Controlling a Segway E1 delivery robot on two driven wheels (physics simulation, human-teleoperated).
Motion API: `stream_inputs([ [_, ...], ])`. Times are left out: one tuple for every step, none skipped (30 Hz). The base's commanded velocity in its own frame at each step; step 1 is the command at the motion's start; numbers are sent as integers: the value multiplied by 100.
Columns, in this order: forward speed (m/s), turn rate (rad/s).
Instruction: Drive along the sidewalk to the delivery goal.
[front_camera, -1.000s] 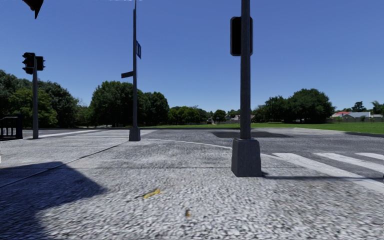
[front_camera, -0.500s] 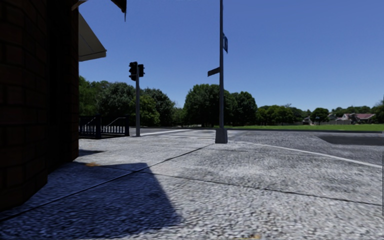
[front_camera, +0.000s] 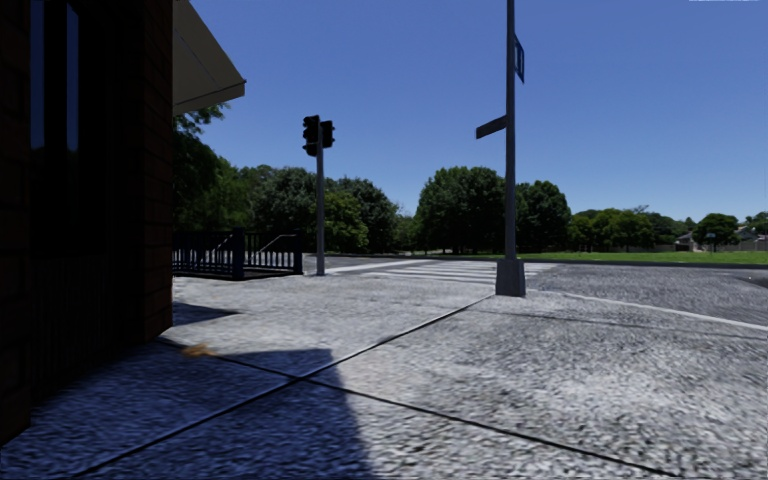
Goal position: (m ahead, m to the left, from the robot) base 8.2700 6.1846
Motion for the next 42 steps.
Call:
stream_inputs([
  [172,-90],
  [172,-96],
  [172,-60],
  [172,-2],
  [172,0],
  [172,0],
  [172,0],
  [172,0],
  [172,0],
  [172,0],
  [172,0],
  [172,0],
  [172,0],
  [172,0],
  [172,0],
  [172,0],
  [172,0],
  [172,0],
  [172,0],
  [172,0],
  [172,0],
  [172,9],
  [172,20],
  [172,20],
  [172,28],
  [172,43],
  [172,58],
  [172,61],
  [172,63],
  [172,63],
  [172,65],
  [172,68],
  [172,72],
  [172,74],
  [172,75],
  [172,75],
  [172,75],
  [172,75],
  [172,75],
  [172,75],
  [172,75],
  [172,75],
])
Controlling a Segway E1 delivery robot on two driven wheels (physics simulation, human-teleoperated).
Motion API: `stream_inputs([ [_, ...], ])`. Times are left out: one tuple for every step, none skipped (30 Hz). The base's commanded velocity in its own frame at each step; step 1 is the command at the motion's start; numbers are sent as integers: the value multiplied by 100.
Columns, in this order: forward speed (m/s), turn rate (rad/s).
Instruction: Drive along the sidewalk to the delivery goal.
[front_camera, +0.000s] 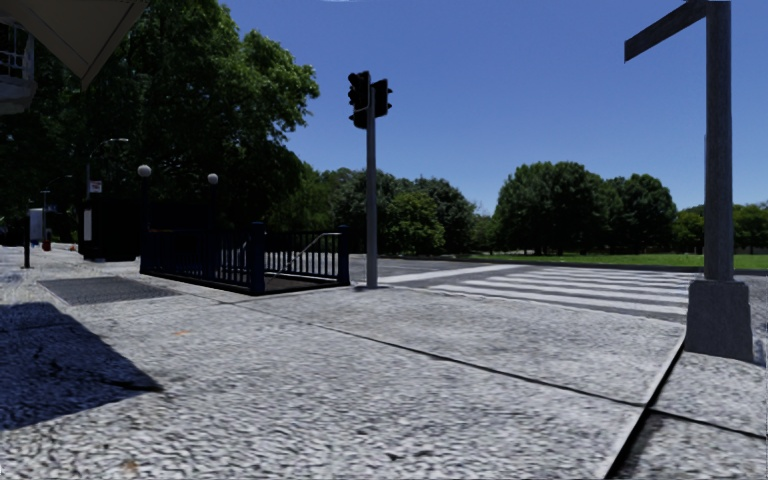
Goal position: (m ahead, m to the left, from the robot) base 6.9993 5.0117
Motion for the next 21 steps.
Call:
stream_inputs([
  [172,75],
  [172,75],
  [172,75],
  [172,75],
  [172,75],
  [172,75],
  [172,75],
  [172,75],
  [172,75],
  [172,75],
  [172,75],
  [172,74],
  [172,74],
  [172,74],
  [172,74],
  [172,74],
  [172,74],
  [172,74],
  [172,74],
  [172,74],
  [172,74],
])
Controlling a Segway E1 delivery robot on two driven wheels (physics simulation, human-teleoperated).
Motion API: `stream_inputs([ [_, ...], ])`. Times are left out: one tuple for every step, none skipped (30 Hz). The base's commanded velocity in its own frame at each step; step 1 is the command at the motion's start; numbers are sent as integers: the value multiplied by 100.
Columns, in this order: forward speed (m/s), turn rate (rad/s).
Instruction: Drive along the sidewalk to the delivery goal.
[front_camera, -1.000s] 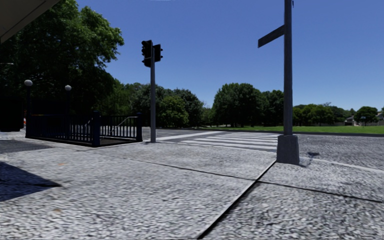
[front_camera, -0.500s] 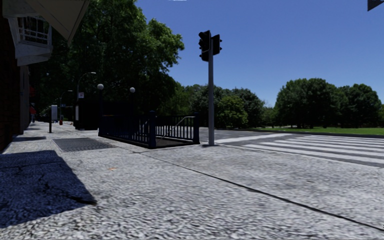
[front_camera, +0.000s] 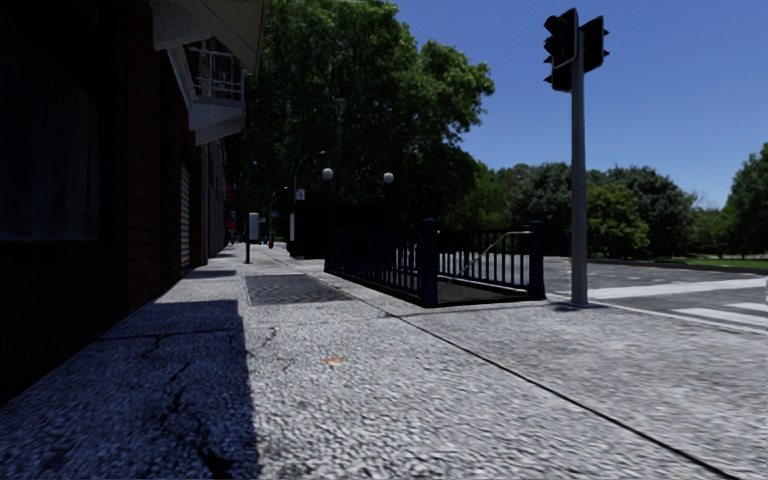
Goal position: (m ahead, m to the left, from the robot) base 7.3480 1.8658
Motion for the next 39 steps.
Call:
stream_inputs([
  [172,74],
  [172,74],
  [172,74],
  [172,74],
  [172,74],
  [172,74],
  [172,60],
  [172,53],
  [172,51],
  [172,51],
  [172,46],
  [172,43],
  [172,42],
  [172,42],
  [172,42],
  [172,42],
  [172,42],
  [172,42],
  [172,39],
  [172,28],
  [172,25],
  [172,24],
  [172,24],
  [172,24],
  [172,24],
  [172,24],
  [172,24],
  [172,24],
  [172,20],
  [172,6],
  [172,0],
  [172,0],
  [172,0],
  [172,0],
  [172,0],
  [172,0],
  [172,0],
  [172,0],
  [172,0],
])
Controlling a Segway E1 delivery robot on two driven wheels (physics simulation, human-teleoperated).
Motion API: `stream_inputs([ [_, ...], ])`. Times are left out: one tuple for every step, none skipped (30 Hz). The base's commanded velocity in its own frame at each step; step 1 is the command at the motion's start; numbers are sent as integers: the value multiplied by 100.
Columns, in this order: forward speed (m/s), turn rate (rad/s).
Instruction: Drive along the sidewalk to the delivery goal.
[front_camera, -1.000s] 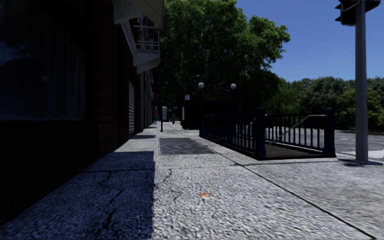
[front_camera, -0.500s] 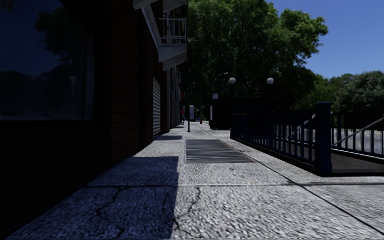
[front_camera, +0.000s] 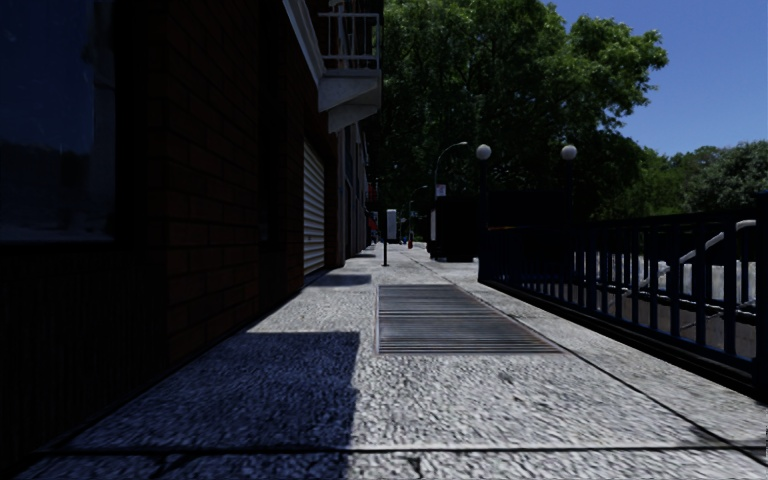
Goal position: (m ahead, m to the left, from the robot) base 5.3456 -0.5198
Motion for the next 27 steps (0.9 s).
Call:
stream_inputs([
  [172,0],
  [172,0],
  [172,0],
  [172,0],
  [172,0],
  [172,0],
  [172,0],
  [172,0],
  [172,0],
  [172,0],
  [172,0],
  [172,0],
  [172,0],
  [172,0],
  [172,0],
  [172,0],
  [172,0],
  [172,0],
  [172,0],
  [172,0],
  [172,0],
  [172,0],
  [172,0],
  [172,0],
  [172,0],
  [172,0],
  [172,0],
])
